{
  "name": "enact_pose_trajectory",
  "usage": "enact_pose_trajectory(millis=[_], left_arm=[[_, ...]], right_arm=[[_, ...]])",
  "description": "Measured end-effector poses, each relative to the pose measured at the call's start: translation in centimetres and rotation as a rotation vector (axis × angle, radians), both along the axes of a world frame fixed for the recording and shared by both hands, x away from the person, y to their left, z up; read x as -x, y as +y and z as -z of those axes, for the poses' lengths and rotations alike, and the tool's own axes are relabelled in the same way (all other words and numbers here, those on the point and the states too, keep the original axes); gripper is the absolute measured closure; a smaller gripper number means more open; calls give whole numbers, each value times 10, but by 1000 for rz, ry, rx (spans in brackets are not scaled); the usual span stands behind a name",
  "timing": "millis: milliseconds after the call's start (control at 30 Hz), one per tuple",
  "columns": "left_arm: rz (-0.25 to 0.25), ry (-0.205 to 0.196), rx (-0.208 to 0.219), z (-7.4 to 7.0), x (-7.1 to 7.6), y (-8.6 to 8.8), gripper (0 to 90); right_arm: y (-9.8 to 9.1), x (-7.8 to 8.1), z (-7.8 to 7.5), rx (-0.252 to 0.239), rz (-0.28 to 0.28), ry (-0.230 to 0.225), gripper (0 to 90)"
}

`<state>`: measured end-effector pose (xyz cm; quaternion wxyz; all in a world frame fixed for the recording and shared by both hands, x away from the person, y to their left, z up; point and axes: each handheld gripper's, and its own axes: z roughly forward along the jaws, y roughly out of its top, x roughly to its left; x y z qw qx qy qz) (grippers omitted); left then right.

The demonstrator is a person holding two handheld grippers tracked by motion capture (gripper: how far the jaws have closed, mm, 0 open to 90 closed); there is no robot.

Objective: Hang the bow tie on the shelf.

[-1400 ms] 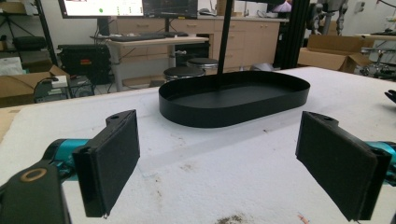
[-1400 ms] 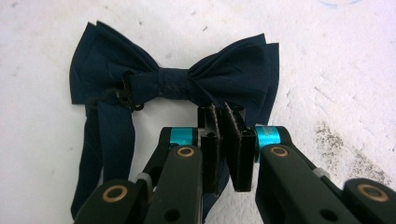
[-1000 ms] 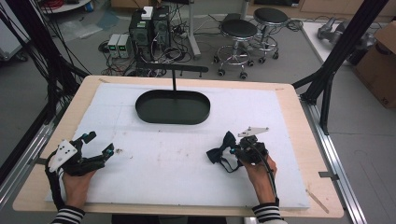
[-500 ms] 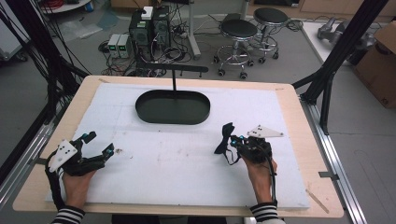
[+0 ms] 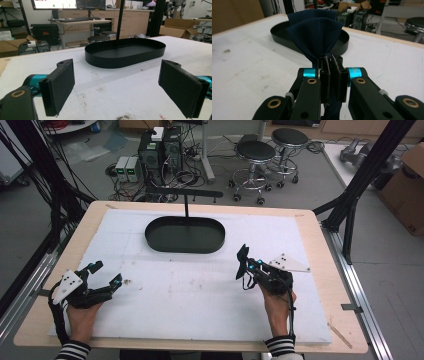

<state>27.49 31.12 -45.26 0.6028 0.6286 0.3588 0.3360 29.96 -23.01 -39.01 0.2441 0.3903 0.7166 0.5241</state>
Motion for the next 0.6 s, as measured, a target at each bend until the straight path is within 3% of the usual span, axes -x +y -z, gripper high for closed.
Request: enact_pose_trajectory(millis=[133, 600], left_arm=[[0, 0, 0, 0, 0, 0, 140], [-1, 2, 1, 0, 0, 1, 140]], right_arm=[[5, 0, -8, -12, 1, -40, 855], [30, -19, -35, -55, -15, -103, 855]])
